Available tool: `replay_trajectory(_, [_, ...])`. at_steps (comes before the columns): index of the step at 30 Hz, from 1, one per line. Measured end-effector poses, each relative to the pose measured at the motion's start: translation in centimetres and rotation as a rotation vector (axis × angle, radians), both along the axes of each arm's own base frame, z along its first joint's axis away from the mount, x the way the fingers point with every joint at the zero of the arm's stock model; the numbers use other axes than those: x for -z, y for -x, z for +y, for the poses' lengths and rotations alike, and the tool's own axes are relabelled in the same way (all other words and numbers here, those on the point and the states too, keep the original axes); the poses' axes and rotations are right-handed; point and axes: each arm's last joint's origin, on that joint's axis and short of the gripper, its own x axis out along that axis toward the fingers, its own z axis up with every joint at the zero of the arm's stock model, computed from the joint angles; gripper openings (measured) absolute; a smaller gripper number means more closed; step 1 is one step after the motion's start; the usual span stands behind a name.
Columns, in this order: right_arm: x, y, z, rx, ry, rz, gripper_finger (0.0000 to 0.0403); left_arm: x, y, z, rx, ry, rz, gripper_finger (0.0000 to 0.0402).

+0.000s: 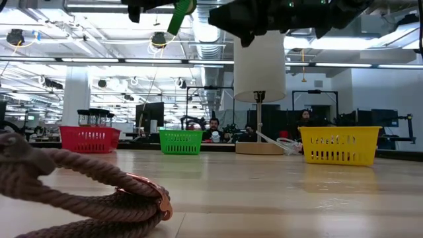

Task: Pick & Place Office items
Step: Put the green wrist watch into the yellow bin

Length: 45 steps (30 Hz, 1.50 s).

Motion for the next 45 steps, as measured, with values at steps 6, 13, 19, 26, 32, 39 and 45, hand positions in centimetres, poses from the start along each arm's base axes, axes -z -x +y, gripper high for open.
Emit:
replay_trajectory(6, [-0.6,0.0,0.6,-0.018,-0.002,-0.062,0.0102,0.0,-0.1,0.1,0.030,0.006,-0.006,0.0005])
replay_trajectory(13, [-0.9,0.0,0.8,-0.023,-0.030,-0.090,0.0102,-0.2,-0.1,0.1,0.030,0.013,-0.023,0.0005])
replay_trajectory(19, [-1.0,0.0,0.8,-0.022,-0.038,-0.096,0.0102,-0.4,-0.1,0.1,0.029,0.016,-0.043,0.0005])
replay_trajectory(26, [-1.3,0.0,1.2,-0.030,-0.039,-0.131,0.0102,-0.7,0.0,0.1,0.028,0.022,-0.069,0.0005])
replay_trajectory(32, [-1.2,-0.1,1.5,0.069,-0.034,-0.129,0.0102,-0.8,0.0,0.1,0.028,0.023,-0.078,0.0005])
replay_trajectory(39, [0.5,-2.4,1.6,0.076,-0.034,-0.153,0.0102,-1.0,0.0,0.1,0.025,-0.002,-0.091,0.0005])
replay_trajectory(45, [0.8,-4.9,1.7,0.059,0.014,-0.151,0.0102,-1.0,0.0,0.0,0.029,-0.004,-0.091,0.0005])
